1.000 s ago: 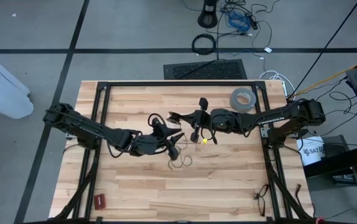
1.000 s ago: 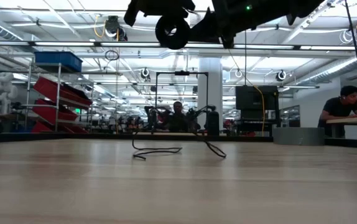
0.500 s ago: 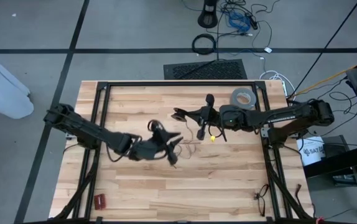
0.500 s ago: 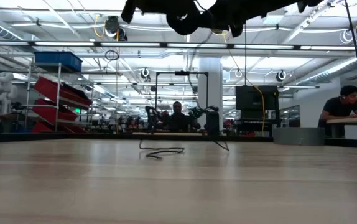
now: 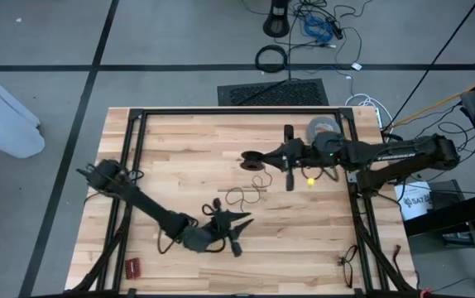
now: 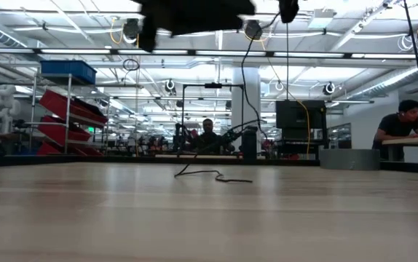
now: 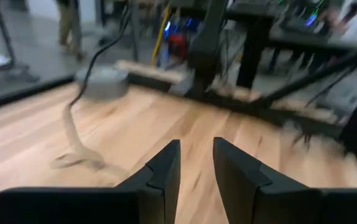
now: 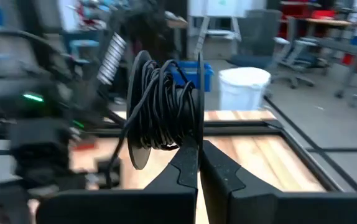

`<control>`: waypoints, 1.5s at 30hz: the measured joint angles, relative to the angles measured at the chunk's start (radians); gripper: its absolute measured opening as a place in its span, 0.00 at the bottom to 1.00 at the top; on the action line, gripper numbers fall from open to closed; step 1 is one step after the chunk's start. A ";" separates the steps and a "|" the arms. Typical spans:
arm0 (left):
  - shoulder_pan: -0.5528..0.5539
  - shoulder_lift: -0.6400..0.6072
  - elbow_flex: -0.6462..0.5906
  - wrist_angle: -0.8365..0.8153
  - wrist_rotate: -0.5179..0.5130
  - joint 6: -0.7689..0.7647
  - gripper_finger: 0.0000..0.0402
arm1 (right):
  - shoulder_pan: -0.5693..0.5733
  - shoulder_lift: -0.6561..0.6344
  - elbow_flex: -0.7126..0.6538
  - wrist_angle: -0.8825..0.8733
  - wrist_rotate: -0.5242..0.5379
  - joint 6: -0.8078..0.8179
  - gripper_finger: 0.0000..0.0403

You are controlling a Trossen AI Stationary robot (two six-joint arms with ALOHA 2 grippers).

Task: Coil cords
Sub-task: Coil the black wire onto the spool

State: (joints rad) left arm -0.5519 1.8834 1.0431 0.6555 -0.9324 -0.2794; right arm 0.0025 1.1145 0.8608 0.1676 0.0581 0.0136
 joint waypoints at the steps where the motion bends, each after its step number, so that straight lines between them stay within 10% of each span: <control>1: 0.013 0.026 0.000 0.094 0.031 0.046 0.25 | 0.000 -0.013 0.000 -0.005 -0.023 0.004 0.00; 15: 0.122 0.065 0.019 0.498 0.090 0.534 0.25 | 0.000 -0.135 0.000 -0.126 -0.065 -0.006 0.00; 29: 0.242 0.066 0.041 0.371 0.367 0.626 0.25 | 0.000 -0.137 0.000 -0.142 -0.064 -0.007 0.00; 45: 0.227 -0.039 0.043 0.201 0.320 0.665 0.25 | 0.000 -0.137 0.000 -0.190 -0.065 0.001 0.00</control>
State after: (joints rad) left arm -0.3251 1.8445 1.0859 0.8565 -0.6125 0.3858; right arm 0.0025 0.9775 0.8608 -0.0221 -0.0066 0.0147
